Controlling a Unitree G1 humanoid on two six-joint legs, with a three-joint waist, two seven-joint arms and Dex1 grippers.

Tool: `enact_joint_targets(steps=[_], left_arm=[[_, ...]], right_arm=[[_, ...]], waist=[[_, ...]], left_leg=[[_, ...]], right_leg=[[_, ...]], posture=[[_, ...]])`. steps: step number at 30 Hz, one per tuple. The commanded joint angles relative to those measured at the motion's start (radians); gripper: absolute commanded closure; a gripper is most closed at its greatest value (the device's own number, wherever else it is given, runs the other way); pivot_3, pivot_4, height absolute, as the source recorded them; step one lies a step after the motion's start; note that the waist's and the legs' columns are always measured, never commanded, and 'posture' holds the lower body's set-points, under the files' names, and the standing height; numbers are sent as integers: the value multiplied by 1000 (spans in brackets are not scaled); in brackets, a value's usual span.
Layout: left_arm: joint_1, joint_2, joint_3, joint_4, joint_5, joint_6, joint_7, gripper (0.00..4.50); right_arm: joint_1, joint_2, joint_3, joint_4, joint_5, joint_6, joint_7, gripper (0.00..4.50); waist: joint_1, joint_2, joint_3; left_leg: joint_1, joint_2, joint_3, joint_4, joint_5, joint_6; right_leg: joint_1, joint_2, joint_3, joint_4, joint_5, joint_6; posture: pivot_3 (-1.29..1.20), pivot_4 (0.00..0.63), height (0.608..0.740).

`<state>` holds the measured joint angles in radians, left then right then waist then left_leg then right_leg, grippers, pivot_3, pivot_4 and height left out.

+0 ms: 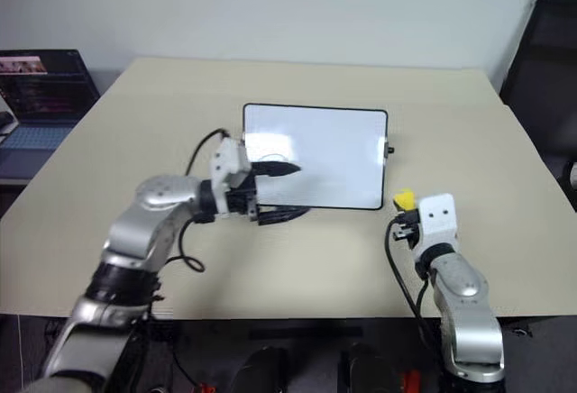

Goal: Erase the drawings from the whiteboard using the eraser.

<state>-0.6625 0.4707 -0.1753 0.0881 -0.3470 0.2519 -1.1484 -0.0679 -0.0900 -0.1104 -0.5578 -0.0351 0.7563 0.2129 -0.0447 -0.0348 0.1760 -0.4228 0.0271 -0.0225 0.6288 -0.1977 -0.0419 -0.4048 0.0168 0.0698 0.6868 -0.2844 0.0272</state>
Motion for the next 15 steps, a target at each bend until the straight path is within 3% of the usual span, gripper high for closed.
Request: enact_joint_targets(steps=[1,15], left_arm=[[-39,-23,-26,33,10,-50,-52,0],[-47,-96,-64,85,42,-121,-110,0]], right_arm=[[-44,13,-42,50,16,-5,-57,3489],[-163,-75,-94,291,58,-45,-79,3489]], waist=[[-4,0,0],[-5,0,0]], left_leg=[[0,0,0,0,0,0],[-1,0,-1,-2,0,0]], right_leg=[[0,0,0,0,0,0],[0,1,-1,0,-1,-1]], posture=[[0,150,740],[0,150,740]])
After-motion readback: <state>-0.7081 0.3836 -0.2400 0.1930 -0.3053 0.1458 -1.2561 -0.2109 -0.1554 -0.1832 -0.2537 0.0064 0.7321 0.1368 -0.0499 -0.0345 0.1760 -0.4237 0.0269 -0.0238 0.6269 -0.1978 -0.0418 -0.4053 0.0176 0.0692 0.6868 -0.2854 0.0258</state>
